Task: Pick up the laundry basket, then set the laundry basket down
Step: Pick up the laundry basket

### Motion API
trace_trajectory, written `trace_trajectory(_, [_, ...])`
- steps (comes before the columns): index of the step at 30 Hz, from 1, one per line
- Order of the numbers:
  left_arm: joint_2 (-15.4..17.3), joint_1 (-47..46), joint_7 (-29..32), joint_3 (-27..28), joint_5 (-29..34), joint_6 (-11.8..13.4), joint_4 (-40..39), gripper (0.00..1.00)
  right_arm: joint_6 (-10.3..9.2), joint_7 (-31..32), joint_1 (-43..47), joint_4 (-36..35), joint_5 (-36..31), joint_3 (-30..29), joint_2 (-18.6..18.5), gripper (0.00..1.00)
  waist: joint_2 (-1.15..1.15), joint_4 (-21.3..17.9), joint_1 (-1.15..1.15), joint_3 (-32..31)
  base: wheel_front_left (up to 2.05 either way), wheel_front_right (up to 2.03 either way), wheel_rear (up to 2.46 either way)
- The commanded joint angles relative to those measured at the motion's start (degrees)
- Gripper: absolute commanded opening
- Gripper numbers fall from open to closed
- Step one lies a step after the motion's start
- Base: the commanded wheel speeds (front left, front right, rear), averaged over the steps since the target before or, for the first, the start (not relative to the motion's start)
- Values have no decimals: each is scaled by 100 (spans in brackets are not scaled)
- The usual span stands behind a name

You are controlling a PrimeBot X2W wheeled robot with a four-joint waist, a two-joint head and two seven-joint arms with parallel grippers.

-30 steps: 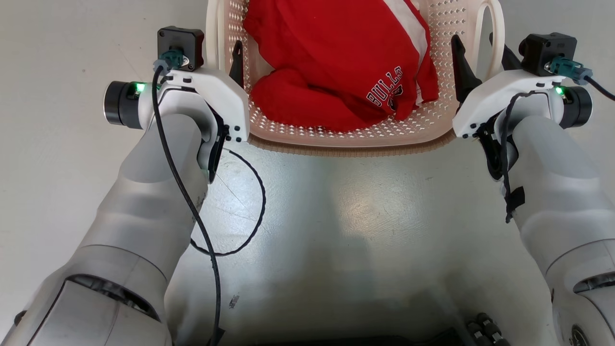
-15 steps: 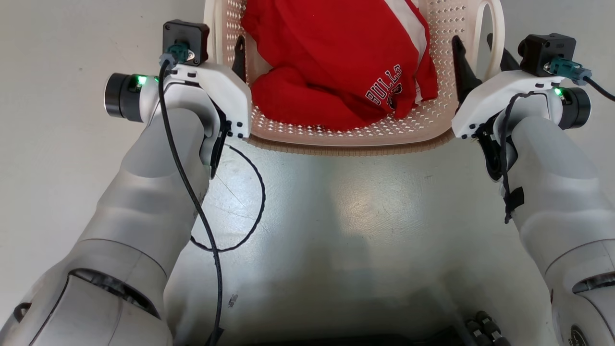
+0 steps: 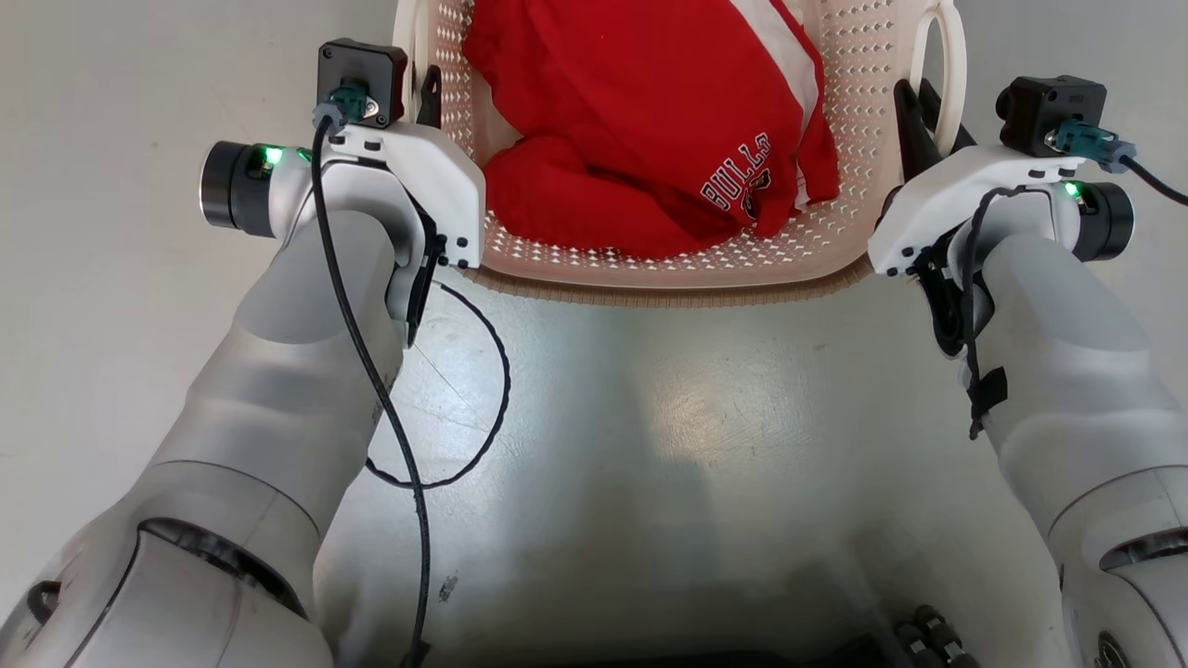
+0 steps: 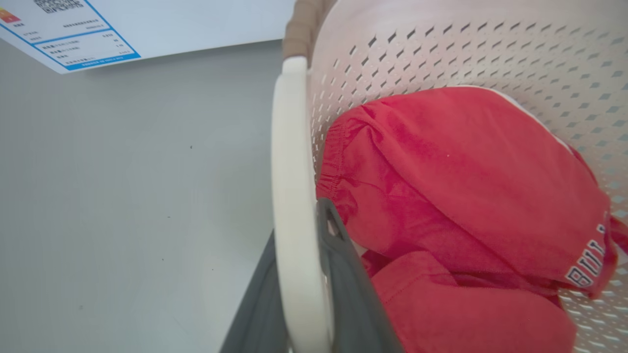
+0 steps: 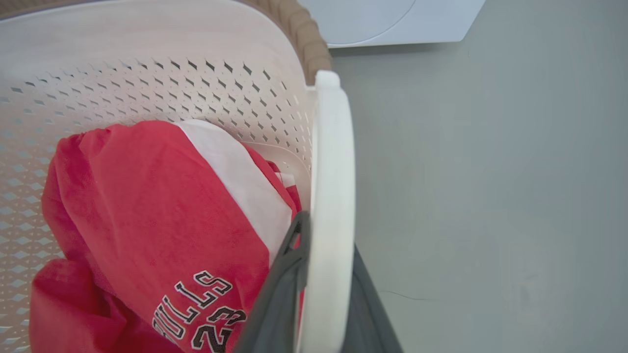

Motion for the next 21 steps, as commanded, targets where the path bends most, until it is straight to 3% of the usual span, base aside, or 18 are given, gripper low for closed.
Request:
trace_trajectory(1, [101, 125, -27, -47, -54, 2, -108, 0, 26, -58, 248, -9, 22, 154, 121, 0, 0, 27, 0, -98, 0, 0, 0])
trace_trajectory(11, [101, 474, 255, -370, -479, 45, -150, 0, 26, 71, 381, 187, 12, 339, 128, 0, 0, 167, 0, -679, 0, 0, 0])
trace_trajectory(21, [101, 1142, 506, -710, -1065, -1, -77, 0, 26, 665, 888, 248, 123, 597, 131, 0, 0, 273, 0, -1796, 0, 0, 0])
